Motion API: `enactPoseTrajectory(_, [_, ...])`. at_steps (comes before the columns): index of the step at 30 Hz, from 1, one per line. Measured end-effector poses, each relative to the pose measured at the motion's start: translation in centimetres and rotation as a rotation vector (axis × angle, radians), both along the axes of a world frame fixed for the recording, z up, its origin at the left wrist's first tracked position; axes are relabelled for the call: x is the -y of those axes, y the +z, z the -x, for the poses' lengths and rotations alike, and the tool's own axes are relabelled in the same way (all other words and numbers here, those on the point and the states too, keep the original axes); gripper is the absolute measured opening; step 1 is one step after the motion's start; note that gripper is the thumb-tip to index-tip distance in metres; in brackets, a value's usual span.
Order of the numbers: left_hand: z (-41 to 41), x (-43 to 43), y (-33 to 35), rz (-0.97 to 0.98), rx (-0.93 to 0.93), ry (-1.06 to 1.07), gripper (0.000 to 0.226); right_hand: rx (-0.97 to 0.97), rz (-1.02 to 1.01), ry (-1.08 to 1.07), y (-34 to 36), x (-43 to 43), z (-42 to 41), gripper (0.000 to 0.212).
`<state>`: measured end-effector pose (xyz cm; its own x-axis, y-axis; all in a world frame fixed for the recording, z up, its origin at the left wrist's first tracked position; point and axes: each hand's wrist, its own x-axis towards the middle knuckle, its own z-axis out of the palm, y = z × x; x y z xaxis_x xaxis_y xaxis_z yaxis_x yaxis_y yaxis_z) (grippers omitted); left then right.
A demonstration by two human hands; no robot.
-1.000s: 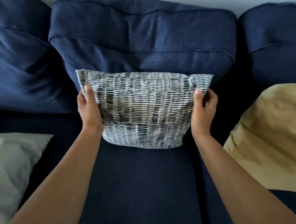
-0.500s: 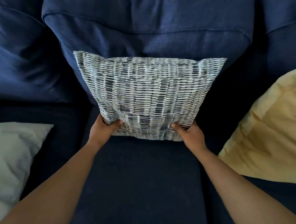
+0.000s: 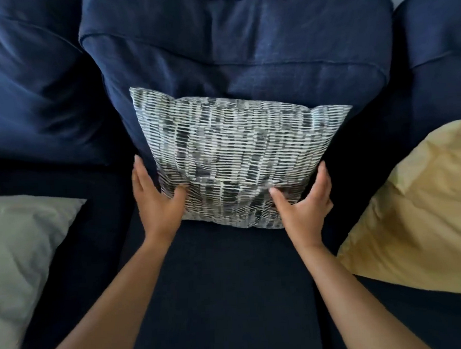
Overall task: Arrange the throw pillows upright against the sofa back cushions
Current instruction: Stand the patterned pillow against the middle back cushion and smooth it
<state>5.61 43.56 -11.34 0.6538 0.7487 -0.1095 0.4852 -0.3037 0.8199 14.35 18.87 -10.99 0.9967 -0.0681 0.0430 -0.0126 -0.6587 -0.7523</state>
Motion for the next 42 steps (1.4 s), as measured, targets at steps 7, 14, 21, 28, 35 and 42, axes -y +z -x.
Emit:
enactPoseTrajectory(7, [-5.4,3.6,1.3,-0.815,0.123,-0.513,0.059,0.561,0.544,0.527,3.8,-7.0,-3.1,0.058])
enactPoseTrajectory(14, [-11.0,-4.9,-0.2,-0.953,-0.194,-0.484,0.066,0.376,0.814,0.396,1.4,-2.6,-11.2,0.062])
enactPoseTrajectory(21, [-9.1,0.0,1.6,-0.869,0.14,-0.386,0.061,0.506,0.597,0.426,2.6,-7.2,-5.0,0.062])
enactPoseTrajectory(28, [-7.1,0.0,-6.4,-0.939,-0.078,-0.463,0.061,0.37,0.77,0.445,-3.2,-4.8,-6.6,0.067])
enactPoseTrajectory(35, [-7.5,0.4,-2.5,-0.871,0.141,-0.27,0.061,0.429,0.642,0.2,0.4,-4.2,-5.5,0.067])
enactPoseTrajectory(42, [-12.7,-0.2,-0.3,-0.854,-0.051,-0.395,0.063,0.467,0.669,0.41,1.9,-8.1,-10.5,0.062])
